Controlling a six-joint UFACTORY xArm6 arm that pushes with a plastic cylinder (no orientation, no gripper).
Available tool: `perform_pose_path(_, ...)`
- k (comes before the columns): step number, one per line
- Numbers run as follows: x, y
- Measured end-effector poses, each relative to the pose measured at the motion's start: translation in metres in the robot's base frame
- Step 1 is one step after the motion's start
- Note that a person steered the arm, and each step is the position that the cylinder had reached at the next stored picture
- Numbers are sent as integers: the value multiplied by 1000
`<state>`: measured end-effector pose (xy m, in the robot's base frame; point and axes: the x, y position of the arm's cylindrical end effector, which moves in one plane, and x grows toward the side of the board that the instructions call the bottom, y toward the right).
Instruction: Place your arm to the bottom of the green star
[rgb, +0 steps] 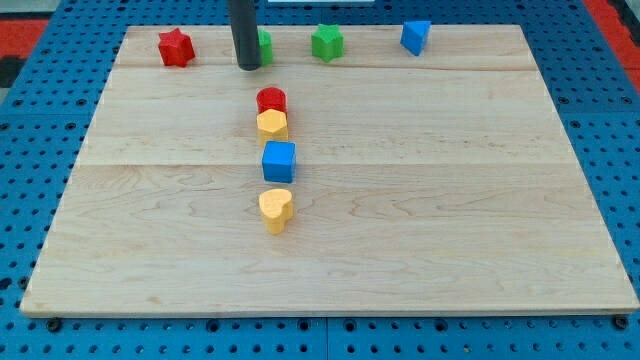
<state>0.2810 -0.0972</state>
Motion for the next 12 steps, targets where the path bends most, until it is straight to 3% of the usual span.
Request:
perform_pose_path(2, 26, 126)
perform_pose_path(3, 48, 133)
perform_pose_path(12, 44, 130)
